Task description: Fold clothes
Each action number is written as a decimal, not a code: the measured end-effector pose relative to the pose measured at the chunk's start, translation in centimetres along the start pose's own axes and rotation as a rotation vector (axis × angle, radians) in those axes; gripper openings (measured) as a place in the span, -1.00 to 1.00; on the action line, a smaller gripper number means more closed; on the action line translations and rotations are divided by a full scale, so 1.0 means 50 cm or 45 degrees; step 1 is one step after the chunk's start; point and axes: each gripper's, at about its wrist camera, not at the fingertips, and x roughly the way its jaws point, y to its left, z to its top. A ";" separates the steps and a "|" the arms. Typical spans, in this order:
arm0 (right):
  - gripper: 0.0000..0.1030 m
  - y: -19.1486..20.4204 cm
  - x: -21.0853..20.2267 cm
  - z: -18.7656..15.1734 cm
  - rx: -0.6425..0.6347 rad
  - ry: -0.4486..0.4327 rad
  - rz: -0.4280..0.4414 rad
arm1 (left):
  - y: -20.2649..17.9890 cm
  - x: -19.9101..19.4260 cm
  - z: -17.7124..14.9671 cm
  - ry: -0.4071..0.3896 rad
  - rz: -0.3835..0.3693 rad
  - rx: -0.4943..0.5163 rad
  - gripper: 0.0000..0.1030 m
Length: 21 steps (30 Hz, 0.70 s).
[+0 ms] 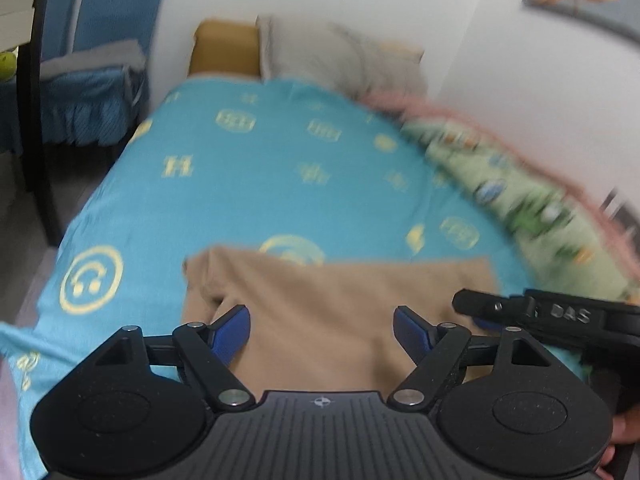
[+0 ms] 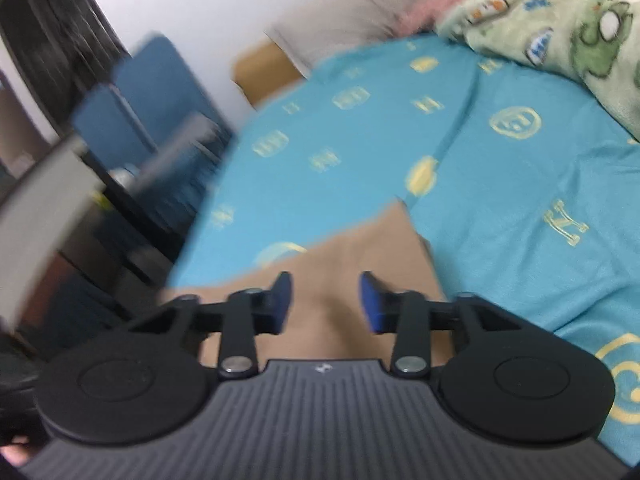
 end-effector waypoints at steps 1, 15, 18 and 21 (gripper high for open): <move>-0.32 -0.003 0.023 -0.008 -0.022 0.029 -0.023 | -0.002 0.009 -0.007 0.014 0.023 0.020 0.52; -0.30 0.013 -0.063 -0.056 -0.100 0.034 -0.076 | -0.067 -0.056 -0.061 0.010 0.124 0.150 0.52; -0.30 0.023 -0.096 -0.074 -0.157 0.036 -0.090 | -0.086 -0.090 -0.080 0.003 0.159 0.195 0.52; -0.31 0.015 -0.092 -0.103 -0.144 0.098 -0.112 | -0.081 -0.091 -0.096 0.079 0.253 0.137 0.53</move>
